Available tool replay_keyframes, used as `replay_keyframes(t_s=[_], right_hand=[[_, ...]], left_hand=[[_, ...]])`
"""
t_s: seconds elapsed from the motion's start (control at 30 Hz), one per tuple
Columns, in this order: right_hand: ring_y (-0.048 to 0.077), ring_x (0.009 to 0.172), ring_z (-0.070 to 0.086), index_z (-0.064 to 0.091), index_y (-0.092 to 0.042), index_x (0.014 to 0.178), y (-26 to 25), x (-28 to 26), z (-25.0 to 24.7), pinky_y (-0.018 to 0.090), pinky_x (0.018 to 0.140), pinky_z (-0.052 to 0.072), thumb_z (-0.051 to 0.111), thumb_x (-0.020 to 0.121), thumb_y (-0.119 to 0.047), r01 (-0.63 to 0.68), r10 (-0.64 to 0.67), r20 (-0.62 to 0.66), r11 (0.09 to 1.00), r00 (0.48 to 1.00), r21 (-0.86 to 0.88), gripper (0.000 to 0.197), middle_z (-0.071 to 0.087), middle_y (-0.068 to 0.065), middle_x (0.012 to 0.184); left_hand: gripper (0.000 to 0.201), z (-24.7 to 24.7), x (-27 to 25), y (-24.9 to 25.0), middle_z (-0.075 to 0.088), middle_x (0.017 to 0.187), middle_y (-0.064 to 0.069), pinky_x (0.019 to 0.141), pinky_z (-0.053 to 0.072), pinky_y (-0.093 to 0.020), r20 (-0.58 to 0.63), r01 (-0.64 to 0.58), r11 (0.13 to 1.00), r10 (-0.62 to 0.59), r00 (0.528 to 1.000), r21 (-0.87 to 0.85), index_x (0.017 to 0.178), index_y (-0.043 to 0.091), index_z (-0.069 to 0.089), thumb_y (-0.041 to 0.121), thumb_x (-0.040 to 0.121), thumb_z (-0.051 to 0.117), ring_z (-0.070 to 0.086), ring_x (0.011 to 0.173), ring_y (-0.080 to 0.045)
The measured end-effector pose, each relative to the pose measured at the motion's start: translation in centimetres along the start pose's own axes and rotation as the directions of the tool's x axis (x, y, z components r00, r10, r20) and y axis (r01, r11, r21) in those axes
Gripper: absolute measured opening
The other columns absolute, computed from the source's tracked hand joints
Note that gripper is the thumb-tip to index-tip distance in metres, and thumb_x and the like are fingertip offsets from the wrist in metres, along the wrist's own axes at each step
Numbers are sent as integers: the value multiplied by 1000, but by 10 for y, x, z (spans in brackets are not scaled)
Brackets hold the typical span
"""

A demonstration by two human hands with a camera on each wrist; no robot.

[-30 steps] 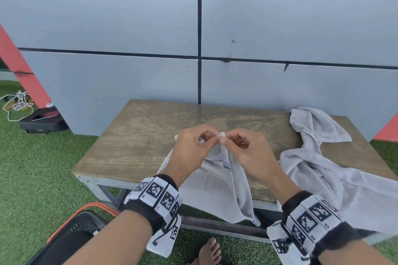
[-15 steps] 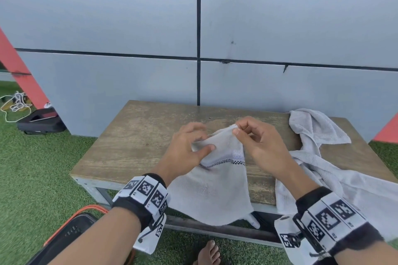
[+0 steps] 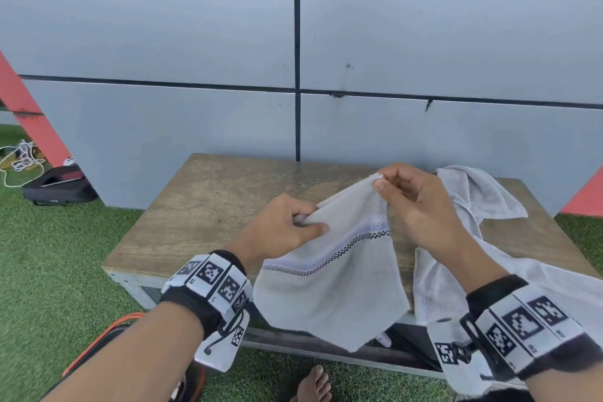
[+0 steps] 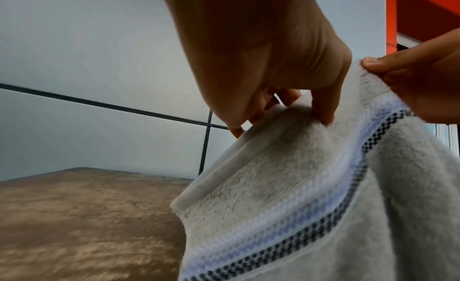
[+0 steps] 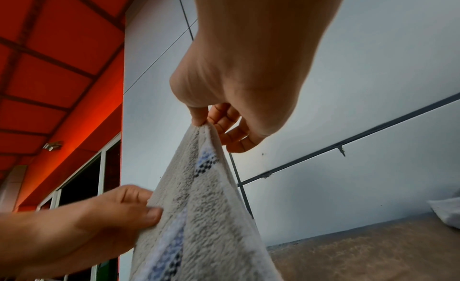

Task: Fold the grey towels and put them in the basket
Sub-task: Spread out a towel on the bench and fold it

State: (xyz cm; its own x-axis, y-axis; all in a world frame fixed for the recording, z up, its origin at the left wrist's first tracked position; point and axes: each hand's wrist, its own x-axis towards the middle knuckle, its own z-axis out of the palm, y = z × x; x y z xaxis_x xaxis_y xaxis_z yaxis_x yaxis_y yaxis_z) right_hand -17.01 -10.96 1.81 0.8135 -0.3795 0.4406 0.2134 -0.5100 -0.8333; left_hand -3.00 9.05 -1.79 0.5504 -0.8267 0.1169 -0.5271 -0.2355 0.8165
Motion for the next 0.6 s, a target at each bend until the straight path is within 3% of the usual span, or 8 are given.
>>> replay_keyframes(t_s=[0.07, 0.17, 0.2, 0.3, 0.37, 0.43, 0.47, 0.6], right_hand=[[10, 63, 49, 65, -15, 82, 2, 3, -6, 26, 63, 41, 63, 97, -19, -44, 44, -74, 999, 996, 5, 16, 55, -1, 68], [2, 51, 40, 63, -19, 79, 6, 8, -14, 14, 51, 34, 63, 99, -17, -93, 90, -181, 996, 979, -8, 19, 47, -15, 57], [3, 52, 39, 63, -19, 79, 7, 10, -17, 13, 50, 33, 62, 99, -18, -100, 96, -217, 995, 972, -8, 19, 47, -13, 59], [12, 62, 43, 65, -10, 85, 10, 15, -21, 16, 51, 36, 63, 98, -21, -138, 131, -276, 990, 952, -5, 18, 50, 1, 68], [12, 61, 42, 66, -7, 87, 13, 17, -23, 16, 50, 35, 63, 98, -23, -175, 156, -303, 984, 940, -36, 20, 50, 3, 69], [7, 53, 40, 65, -11, 85, 16, 20, -25, 15, 48, 34, 63, 97, -26, -207, 172, -337, 976, 926, -72, 20, 48, -3, 64], [4, 49, 39, 65, -14, 84, 19, 21, -26, 14, 46, 33, 63, 97, -27, -231, 187, -350, 969, 918, -89, 19, 48, -6, 62], [7, 46, 40, 66, -13, 86, 27, 20, -29, 17, 39, 32, 62, 97, -30, -292, 230, -372, 949, 899, -119, 21, 51, -6, 64]], left_hand=[[46, -4, -6, -7, 48, 64, -21, 53, 33, -28, 4, 32, 999, -32, 999, 38, 53, 18, 49, 30, 90, 74, 41, 52, -18], [47, -6, -12, -19, 61, 68, -1, 58, 43, -32, -19, 91, 993, -90, 996, 70, 61, 3, 48, 30, 92, 72, 53, 58, -26], [48, -7, -15, -24, 60, 67, 3, 59, 43, -32, -32, 102, 991, -100, 995, 89, 64, 0, 48, 29, 92, 71, 53, 59, -24], [36, -8, -22, -32, 61, 70, -5, 60, 43, -31, -62, 103, 985, -95, 994, 136, 62, 19, 57, 27, 95, 68, 53, 63, -31], [27, -9, -27, -34, 64, 74, -6, 60, 43, -27, -58, 100, 980, -92, 994, 174, 70, 26, 63, 26, 96, 66, 57, 65, -24], [26, -10, -30, -35, 58, 70, 2, 58, 39, -19, -51, 96, 970, -86, 995, 222, 72, 28, 62, 25, 98, 63, 50, 59, -6], [28, -11, -32, -36, 55, 68, 7, 55, 35, -15, -55, 99, 965, -88, 995, 243, 71, 30, 59, 25, 99, 62, 48, 57, -2], [33, -17, -41, -42, 51, 65, 11, 56, 34, -19, -101, 147, 955, -124, 987, 258, 68, 32, 54, 24, 101, 58, 44, 57, -3]])
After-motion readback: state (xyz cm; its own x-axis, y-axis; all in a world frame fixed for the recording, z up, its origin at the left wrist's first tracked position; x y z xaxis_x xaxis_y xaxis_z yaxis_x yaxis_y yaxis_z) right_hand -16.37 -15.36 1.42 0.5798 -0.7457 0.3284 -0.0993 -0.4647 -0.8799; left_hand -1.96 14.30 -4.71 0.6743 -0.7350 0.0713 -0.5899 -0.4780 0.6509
